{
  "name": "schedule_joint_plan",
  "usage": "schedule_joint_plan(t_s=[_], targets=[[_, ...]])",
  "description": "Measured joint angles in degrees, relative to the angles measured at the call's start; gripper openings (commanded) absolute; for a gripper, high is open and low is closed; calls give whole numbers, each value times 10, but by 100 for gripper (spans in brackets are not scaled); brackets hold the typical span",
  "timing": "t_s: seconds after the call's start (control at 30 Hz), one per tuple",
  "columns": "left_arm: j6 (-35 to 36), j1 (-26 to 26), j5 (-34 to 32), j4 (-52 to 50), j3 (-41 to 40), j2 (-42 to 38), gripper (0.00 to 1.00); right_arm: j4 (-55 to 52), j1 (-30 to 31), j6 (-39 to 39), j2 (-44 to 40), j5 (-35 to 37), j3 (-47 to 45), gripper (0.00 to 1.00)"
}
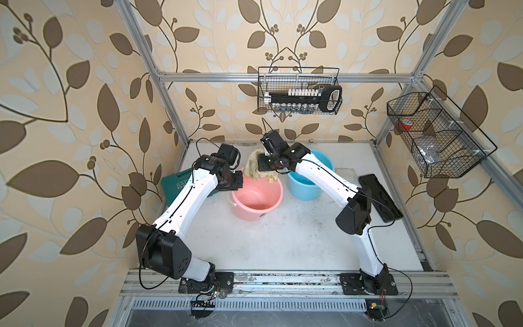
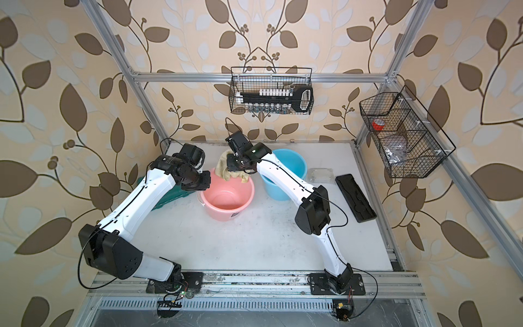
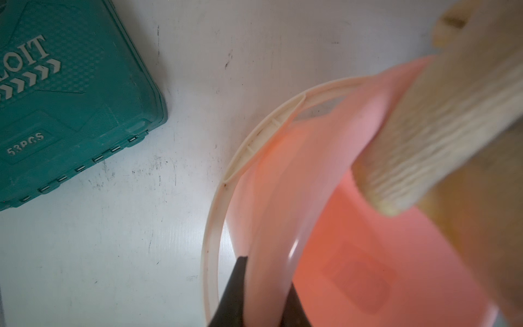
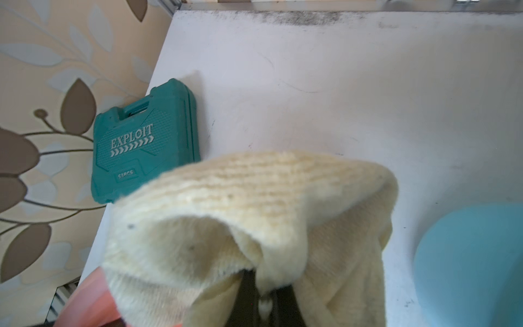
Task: Wipe the inside of the bucket with a cloth
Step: Wipe the dirt from the inside of the bucket.
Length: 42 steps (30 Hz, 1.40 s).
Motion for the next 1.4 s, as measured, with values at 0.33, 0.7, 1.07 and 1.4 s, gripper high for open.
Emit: schedule_joint_plan(t_s=[0.33, 0.7, 1.07, 1.4], targets=[[-1, -1, 11, 32, 29, 54, 0, 17, 28, -25, -64, -54, -148, 0], [-8, -1, 22, 37, 43, 56, 0, -11, 1, -110, -94, -8, -195, 0], [-9, -1, 45, 41, 43, 68, 0, -44, 2, -193, -21, -6, -151, 0], [-19, -1, 68, 64, 28, 74, 0, -94, 18, -214, 54, 12, -52, 0]])
